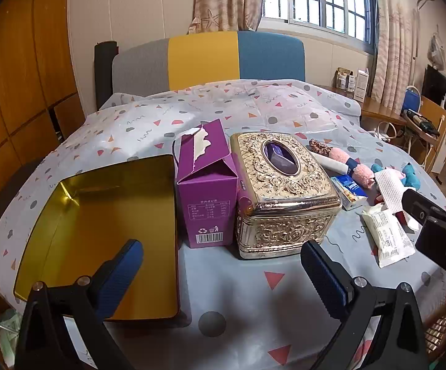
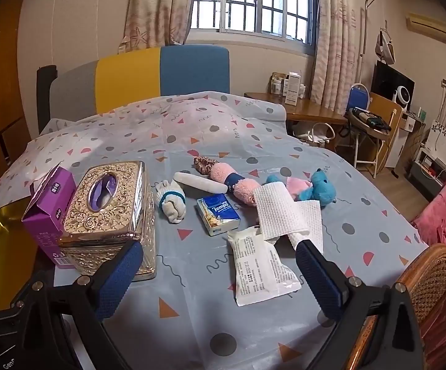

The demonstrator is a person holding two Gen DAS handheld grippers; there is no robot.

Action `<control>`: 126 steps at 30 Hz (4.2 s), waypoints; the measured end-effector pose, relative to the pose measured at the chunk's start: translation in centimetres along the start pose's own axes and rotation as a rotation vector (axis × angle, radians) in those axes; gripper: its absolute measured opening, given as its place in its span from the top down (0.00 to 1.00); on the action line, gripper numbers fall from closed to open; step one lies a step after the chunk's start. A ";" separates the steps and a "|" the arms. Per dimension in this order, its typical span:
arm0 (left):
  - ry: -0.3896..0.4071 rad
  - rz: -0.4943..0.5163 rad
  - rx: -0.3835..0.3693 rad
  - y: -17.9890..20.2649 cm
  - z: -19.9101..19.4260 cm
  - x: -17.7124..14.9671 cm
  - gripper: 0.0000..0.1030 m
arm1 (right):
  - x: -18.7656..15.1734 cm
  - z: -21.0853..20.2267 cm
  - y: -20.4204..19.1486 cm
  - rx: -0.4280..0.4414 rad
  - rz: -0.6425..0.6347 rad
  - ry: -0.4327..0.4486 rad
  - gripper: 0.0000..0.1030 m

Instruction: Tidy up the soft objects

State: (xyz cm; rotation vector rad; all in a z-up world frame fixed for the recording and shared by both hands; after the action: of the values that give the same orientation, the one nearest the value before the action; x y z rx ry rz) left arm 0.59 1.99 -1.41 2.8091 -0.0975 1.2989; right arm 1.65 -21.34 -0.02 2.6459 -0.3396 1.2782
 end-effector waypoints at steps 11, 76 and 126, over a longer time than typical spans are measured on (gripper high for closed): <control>0.003 0.003 0.000 -0.1 -0.3 0.0 0.00 | 0.2 -0.2 0.2 0.002 0.005 0.000 0.02; -0.323 0.309 -0.534 15.9 5.8 1.4 0.12 | 1.0 -0.3 17.4 -0.102 0.325 0.001 0.02; -0.436 0.266 -0.537 12.4 10.3 -4.2 0.41 | 1.7 17.5 10.7 0.267 0.283 -0.548 0.02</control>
State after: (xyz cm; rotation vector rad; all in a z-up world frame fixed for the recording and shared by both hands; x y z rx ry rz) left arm 4.73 -10.89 -11.08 2.5877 -0.7332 0.5376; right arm 12.73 -36.34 -8.72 3.2469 -0.6810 0.6621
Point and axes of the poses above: each gripper's, at about its wrist camera, not at the fingertips, and z roughly the way its jaws point, y to its right, x to its top, the point moved 1 cm from there along z, roughly the way its jaws point, and after that the axes turned 4 degrees about -x, right-handed, at the moved point
